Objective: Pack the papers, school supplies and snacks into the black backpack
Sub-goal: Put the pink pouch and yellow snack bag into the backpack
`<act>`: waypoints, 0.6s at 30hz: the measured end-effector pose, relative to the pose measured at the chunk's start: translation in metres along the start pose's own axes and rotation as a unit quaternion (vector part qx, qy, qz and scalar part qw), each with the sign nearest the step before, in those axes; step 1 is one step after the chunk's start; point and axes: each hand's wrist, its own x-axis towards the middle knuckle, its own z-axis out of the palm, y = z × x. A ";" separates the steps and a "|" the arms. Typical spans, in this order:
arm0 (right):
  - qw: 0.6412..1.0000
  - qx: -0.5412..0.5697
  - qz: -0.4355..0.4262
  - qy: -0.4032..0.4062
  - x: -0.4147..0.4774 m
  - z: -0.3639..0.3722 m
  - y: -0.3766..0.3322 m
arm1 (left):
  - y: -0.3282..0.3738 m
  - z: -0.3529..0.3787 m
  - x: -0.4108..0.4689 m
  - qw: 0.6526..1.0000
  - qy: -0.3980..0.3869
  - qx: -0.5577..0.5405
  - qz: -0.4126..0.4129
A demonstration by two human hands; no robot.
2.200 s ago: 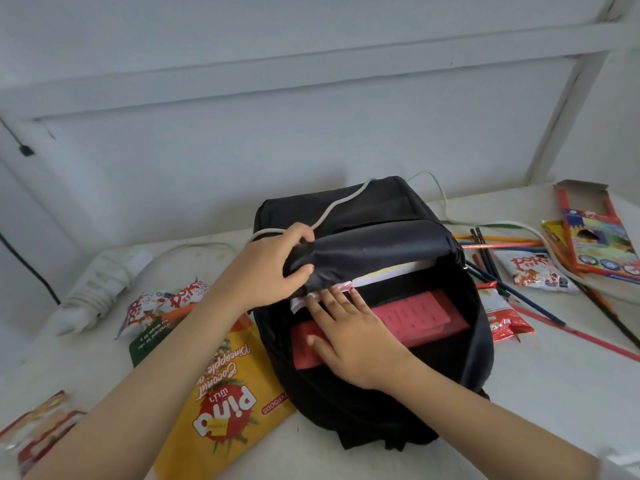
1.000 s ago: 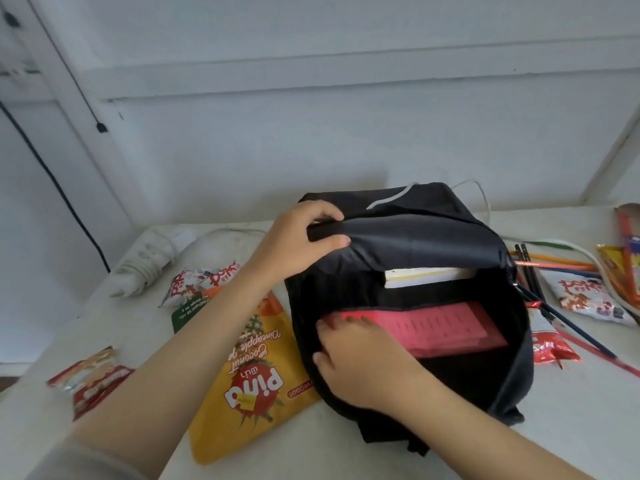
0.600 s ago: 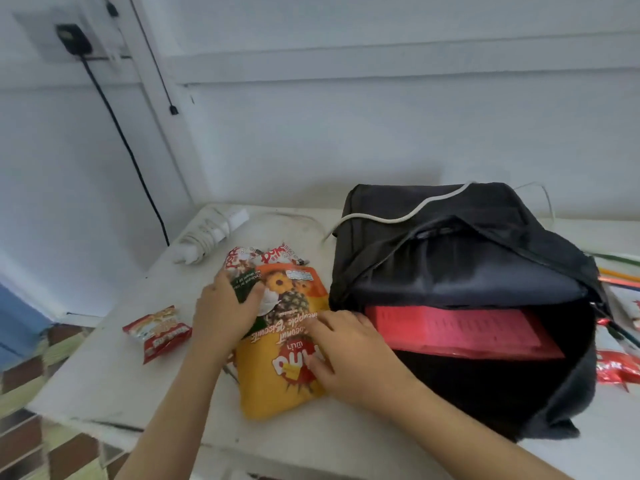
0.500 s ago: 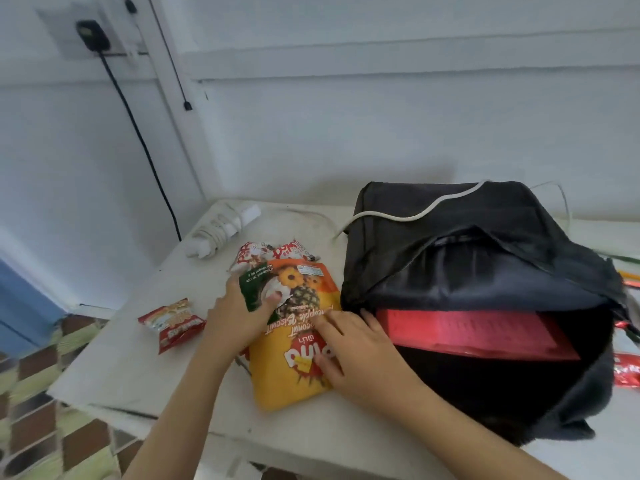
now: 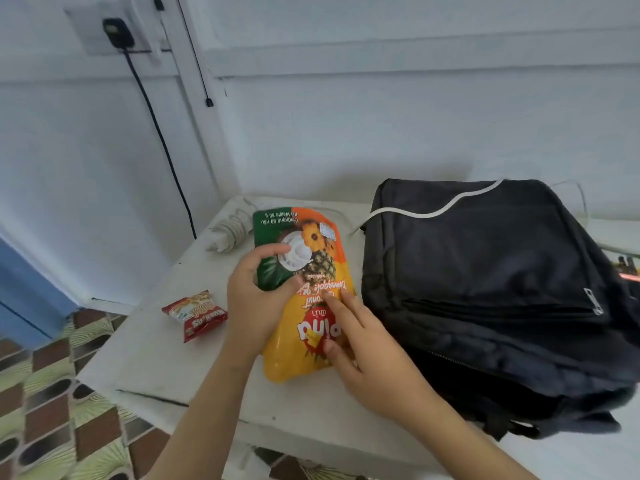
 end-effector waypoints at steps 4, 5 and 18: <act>0.994 0.086 -0.017 0.063 -0.001 -0.002 -0.015 | 0.024 -0.016 0.012 0.999 0.022 -0.037 0.008; 0.990 0.106 -0.027 0.092 0.000 -0.003 -0.018 | 0.031 -0.020 0.014 0.998 0.029 -0.054 0.007; 0.848 0.520 -0.074 0.077 0.013 -0.070 -0.023 | 0.064 -0.014 0.019 0.977 -0.098 -0.189 -0.032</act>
